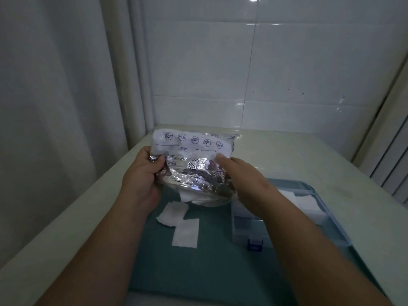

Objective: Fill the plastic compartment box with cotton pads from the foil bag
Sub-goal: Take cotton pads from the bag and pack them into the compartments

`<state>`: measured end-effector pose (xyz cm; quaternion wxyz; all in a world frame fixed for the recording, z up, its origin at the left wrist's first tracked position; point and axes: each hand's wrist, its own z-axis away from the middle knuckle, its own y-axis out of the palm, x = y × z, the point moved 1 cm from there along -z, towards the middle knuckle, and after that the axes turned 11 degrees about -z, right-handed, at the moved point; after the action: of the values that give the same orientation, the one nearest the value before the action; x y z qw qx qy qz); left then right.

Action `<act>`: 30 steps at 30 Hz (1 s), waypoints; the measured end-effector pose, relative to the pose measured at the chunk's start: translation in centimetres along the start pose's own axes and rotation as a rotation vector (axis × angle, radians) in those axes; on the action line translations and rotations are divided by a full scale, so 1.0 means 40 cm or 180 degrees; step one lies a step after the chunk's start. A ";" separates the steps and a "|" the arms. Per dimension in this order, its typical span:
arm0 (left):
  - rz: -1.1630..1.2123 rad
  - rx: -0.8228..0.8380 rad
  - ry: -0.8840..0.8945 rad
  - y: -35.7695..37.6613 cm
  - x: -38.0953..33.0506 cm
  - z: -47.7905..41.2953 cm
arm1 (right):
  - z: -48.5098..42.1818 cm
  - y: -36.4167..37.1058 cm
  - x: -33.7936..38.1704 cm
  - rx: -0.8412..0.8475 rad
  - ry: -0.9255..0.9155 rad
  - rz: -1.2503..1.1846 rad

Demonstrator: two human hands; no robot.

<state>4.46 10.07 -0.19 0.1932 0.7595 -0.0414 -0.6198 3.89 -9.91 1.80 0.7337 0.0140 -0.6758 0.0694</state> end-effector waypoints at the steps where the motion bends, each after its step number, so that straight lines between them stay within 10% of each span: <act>1: 0.0057 0.0074 0.0037 -0.001 0.000 -0.001 | 0.001 -0.001 0.000 0.0138 0.0208 -0.0303; 10: -0.0074 0.0098 -0.0030 -0.033 -0.020 -0.002 | 0.013 -0.019 -0.007 0.0190 -0.0689 -0.0439; 30: -0.0828 0.0124 0.0164 -0.042 -0.037 -0.001 | 0.027 0.022 -0.016 0.0468 -0.0695 -0.0711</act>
<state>3.88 12.06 0.61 0.0974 0.7778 0.0504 -0.6189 2.68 -9.19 1.19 0.6561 0.1501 -0.7388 0.0347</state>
